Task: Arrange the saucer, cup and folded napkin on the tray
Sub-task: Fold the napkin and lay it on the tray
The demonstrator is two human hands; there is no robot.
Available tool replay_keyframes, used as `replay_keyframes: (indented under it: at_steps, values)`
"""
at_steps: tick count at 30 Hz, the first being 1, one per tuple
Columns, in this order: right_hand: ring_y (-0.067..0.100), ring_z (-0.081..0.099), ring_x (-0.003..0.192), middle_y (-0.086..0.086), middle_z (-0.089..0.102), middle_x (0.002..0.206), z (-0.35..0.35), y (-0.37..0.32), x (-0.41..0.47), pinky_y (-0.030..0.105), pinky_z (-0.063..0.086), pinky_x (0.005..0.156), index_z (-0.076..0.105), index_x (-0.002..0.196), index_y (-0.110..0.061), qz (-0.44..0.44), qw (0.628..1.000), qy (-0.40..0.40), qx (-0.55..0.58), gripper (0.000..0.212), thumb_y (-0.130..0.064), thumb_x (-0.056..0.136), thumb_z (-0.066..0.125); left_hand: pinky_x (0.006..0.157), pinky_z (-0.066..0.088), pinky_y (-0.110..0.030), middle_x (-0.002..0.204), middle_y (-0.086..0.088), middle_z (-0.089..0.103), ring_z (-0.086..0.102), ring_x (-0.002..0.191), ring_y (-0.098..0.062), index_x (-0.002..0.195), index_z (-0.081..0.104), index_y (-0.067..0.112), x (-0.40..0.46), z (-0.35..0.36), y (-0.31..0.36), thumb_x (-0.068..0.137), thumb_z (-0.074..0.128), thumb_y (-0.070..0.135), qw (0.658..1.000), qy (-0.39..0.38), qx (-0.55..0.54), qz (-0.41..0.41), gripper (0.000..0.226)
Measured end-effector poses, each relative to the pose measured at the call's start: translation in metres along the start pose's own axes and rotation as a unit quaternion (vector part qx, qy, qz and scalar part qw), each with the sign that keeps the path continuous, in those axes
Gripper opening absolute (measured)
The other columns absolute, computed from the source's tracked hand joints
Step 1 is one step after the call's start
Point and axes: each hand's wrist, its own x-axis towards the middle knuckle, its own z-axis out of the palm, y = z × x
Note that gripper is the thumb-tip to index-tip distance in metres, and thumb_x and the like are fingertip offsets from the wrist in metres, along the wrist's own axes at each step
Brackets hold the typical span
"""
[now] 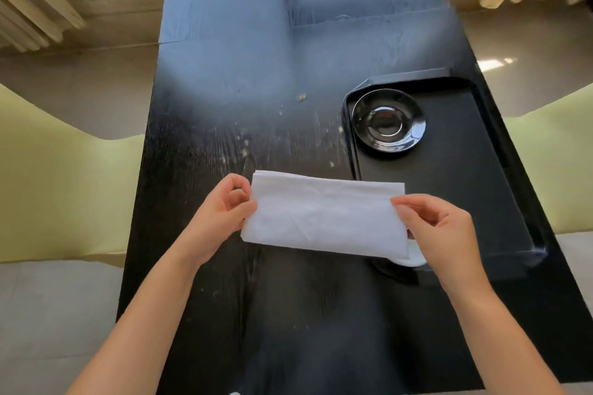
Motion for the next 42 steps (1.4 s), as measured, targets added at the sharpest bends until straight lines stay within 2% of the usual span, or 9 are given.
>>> replay_keyframes:
  at_steps: [4, 9, 13, 20, 24, 31, 35, 39, 42]
  values:
    - [0.001, 0.067, 0.072, -0.009, 0.071, 0.084, -0.053, 0.002, 0.016, 0.018, 0.057, 0.059, 0.071, 0.084, -0.022, 0.018, 1.000, 0.014, -0.010, 0.016, -0.008, 0.084, 0.065, 0.084, 0.054, -0.042, 0.097, -0.006, 0.065, 0.064, 0.092, -0.021, 0.086, 0.060, 0.014, 0.031, 0.041, 0.053, 0.091, 0.056, 0.010, 0.990, -0.003, 0.116, 0.076, 0.008]
    - [0.003, 0.068, 0.076, -0.009, 0.069, 0.088, -0.114, 0.022, 0.030, 0.014, 0.055, 0.057, 0.068, 0.085, -0.019, 0.055, 0.998, 0.031, 0.006, 0.010, -0.010, 0.085, 0.065, 0.072, 0.046, -0.029, 0.090, -0.012, 0.066, 0.057, 0.076, -0.017, 0.082, 0.068, 0.020, 0.081, 0.119, 0.114, 0.088, 0.054, 0.008, 0.948, -0.060, 0.260, 0.172, 0.020]
    - [0.010, 0.070, 0.073, -0.001, 0.069, 0.086, -0.145, 0.056, 0.042, 0.027, 0.060, 0.067, 0.064, 0.082, -0.017, 0.108, 0.992, 0.060, 0.013, 0.009, -0.008, 0.084, 0.065, 0.063, 0.037, -0.015, 0.079, 0.006, 0.061, 0.050, 0.066, -0.009, 0.086, 0.072, 0.025, 0.124, 0.194, 0.154, 0.089, 0.049, 0.007, 0.895, -0.102, 0.377, 0.216, 0.030]
    - [0.008, 0.068, 0.071, -0.003, 0.066, 0.085, -0.146, 0.108, 0.077, 0.024, 0.056, 0.070, 0.060, 0.083, -0.019, 0.182, 0.978, 0.100, 0.020, 0.009, -0.011, 0.088, 0.061, 0.089, 0.048, -0.041, 0.109, -0.009, 0.062, 0.057, 0.104, -0.028, 0.106, 0.069, 0.013, 0.193, 0.310, 0.166, 0.089, 0.050, 0.023, 0.760, -0.151, 0.582, 0.248, 0.027]
    - [0.013, 0.067, 0.074, -0.004, 0.065, 0.080, -0.150, 0.123, 0.095, 0.031, 0.058, 0.075, 0.058, 0.082, -0.021, 0.185, 0.977, 0.109, 0.001, 0.013, -0.011, 0.090, 0.058, 0.099, 0.033, -0.042, 0.125, -0.007, 0.049, 0.046, 0.116, -0.026, 0.124, 0.056, 0.016, 0.209, 0.348, 0.154, 0.090, 0.051, 0.037, 0.690, -0.166, 0.661, 0.243, 0.041]
    - [0.015, 0.065, 0.077, -0.001, 0.067, 0.086, -0.157, 0.136, 0.105, 0.031, 0.058, 0.072, 0.056, 0.099, -0.019, 0.168, 0.975, 0.040, -0.141, 0.013, -0.027, 0.089, 0.060, 0.112, -0.004, -0.061, 0.158, -0.011, 0.000, -0.006, 0.146, -0.027, 0.148, 0.016, 0.014, 0.213, 0.368, 0.127, 0.079, 0.058, 0.059, 0.655, -0.173, 0.699, 0.228, 0.093]
    - [0.017, 0.061, 0.075, 0.003, 0.063, 0.087, -0.158, 0.140, 0.102, 0.027, 0.055, 0.055, 0.065, 0.100, -0.018, -0.027, 0.913, 0.084, -0.398, 0.036, -0.030, 0.069, 0.080, 0.112, 0.001, -0.062, 0.157, -0.008, -0.022, -0.021, 0.143, -0.027, 0.150, -0.005, 0.028, 0.206, 0.367, 0.108, 0.080, 0.057, 0.060, 0.640, -0.135, 0.699, 0.289, 0.099]
    - [0.033, 0.053, 0.122, 0.017, 0.059, 0.128, -0.152, 0.154, 0.114, 0.048, 0.047, 0.095, 0.060, 0.123, -0.014, -0.111, 0.861, 0.017, -0.496, 0.065, -0.039, 0.066, 0.079, 0.116, 0.010, -0.055, 0.158, -0.008, -0.016, -0.015, 0.145, -0.025, 0.147, -0.006, 0.039, 0.199, 0.367, 0.093, 0.086, 0.050, 0.056, 0.658, -0.168, 0.675, 0.288, 0.085]
    - [0.033, 0.046, 0.128, 0.020, 0.053, 0.135, -0.149, 0.163, 0.118, 0.050, 0.038, 0.102, 0.057, 0.127, -0.012, -0.124, 0.834, -0.015, -0.538, 0.069, -0.044, 0.069, 0.075, 0.117, 0.004, -0.054, 0.159, -0.007, -0.013, -0.014, 0.145, -0.023, 0.147, -0.006, 0.043, 0.202, 0.365, 0.087, 0.084, 0.044, 0.065, 0.667, -0.175, 0.674, 0.265, 0.083]
